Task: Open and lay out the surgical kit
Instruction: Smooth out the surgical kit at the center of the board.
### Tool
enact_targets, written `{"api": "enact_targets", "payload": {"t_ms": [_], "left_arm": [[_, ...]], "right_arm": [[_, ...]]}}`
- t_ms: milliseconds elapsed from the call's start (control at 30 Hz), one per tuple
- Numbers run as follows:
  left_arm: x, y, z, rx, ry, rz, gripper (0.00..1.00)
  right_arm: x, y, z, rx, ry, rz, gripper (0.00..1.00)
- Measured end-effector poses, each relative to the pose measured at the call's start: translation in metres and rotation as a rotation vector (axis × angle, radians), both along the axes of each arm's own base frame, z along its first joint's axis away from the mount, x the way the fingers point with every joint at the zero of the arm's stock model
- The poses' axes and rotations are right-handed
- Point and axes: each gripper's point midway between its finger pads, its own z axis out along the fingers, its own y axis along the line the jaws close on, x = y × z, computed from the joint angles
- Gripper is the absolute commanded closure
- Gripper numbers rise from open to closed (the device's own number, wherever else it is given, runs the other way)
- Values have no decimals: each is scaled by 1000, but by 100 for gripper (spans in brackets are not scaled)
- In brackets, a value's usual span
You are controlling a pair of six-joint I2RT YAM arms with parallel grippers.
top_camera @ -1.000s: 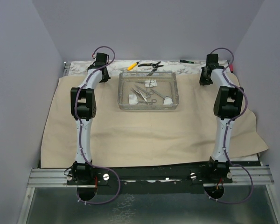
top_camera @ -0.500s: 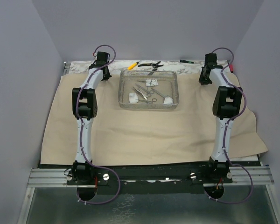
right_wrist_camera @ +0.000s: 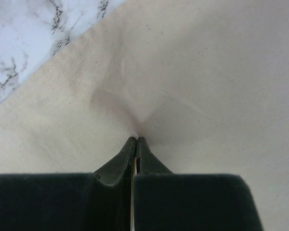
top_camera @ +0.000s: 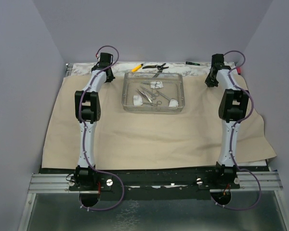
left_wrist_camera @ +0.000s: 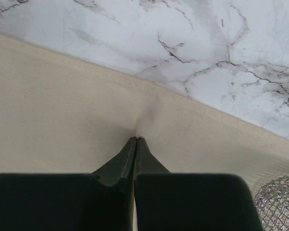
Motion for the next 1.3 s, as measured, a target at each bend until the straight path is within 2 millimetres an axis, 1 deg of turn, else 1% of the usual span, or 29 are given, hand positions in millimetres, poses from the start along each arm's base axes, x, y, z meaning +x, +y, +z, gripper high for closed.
{"api": "enact_targets", "payload": {"t_ms": [33, 100, 167, 233, 267, 300, 367, 433, 500, 567, 633, 667, 700, 733, 767, 800, 833, 867, 900, 933, 967, 1033, 1100, 1167, 1200, 1300], "left_arm": [[1, 0, 0, -3, -1, 2, 100], [1, 0, 0, -8, -3, 6, 94], [1, 0, 0, -12, -3, 7, 82], [2, 0, 0, -15, -5, 6, 69], [2, 1, 1, -18, -8, 7, 63], [3, 1, 1, -24, -10, 6, 58], [5, 1, 2, -34, -18, 5, 50], [4, -1, 5, -46, -20, -6, 45], [1, -2, 8, -61, -14, -15, 42], [-5, -3, 13, -74, -7, -22, 41], [-14, -2, 25, -85, -1, -24, 41], [-20, -3, 34, -91, -7, -23, 44], [-26, -3, 42, -95, -6, -20, 46], [-32, -3, 51, -98, -12, -18, 47], [-37, -3, 59, -102, -18, -16, 48], [-45, -3, 71, -105, -26, -14, 49], [-52, -2, 78, -108, -30, -11, 49], [-57, -2, 83, -113, -33, -7, 49], [-68, -2, 92, -116, -36, -4, 50], [-76, -2, 96, -121, -38, 1, 50], [-84, -2, 97, -125, -33, 6, 50], [-103, -1, 93, -132, -8, 19, 50], [-121, -1, 82, -139, 30, 33, 50], [-136, 0, 67, -142, 73, 44, 50], [-142, 0, 60, -144, 91, 49, 50], [-160, 0, 41, -149, 142, 65, 50]], "right_arm": [[0, 0, 0, 10, -3, -20, 99], [0, 0, -1, 29, -10, -61, 96], [0, 0, -1, 36, -14, -76, 85], [-1, -1, 0, 37, -15, -79, 70], [-1, -1, 1, 35, -12, -76, 64], [-3, -2, 3, 33, -4, -75, 59], [-10, -6, 4, 30, 19, -78, 52], [-19, -12, 10, 30, 43, -85, 48], [-33, -18, 22, 27, 58, -96, 49], [-53, -23, 40, 17, 71, -110, 51], [-80, -30, 63, -6, 82, -134, 58], [-95, -34, 73, -22, 88, -152, 61], [-115, -40, 83, -43, 96, -178, 64], [-130, -45, 89, -66, 105, -199, 69], [-150, -52, 94, -97, 120, -224, 73], [-169, -58, 95, -125, 138, -245, 77], [-191, -65, 93, -151, 167, -270, 82], [-211, -73, 89, -174, 201, -293, 87], [-229, -82, 83, -194, 235, -320, 92], [-246, -92, 75, -209, 275, -349, 96], [-263, -101, 65, -221, 324, -371, 99], [-296, -115, 46, -230, 415, -413, 99], [-324, -124, 34, -232, 488, -450, 99], [-341, -126, 28, -231, 530, -458, 99], [-346, -125, 27, -231, 541, -457, 99], [-354, -126, 34, -235, 545, -466, 99]]}}
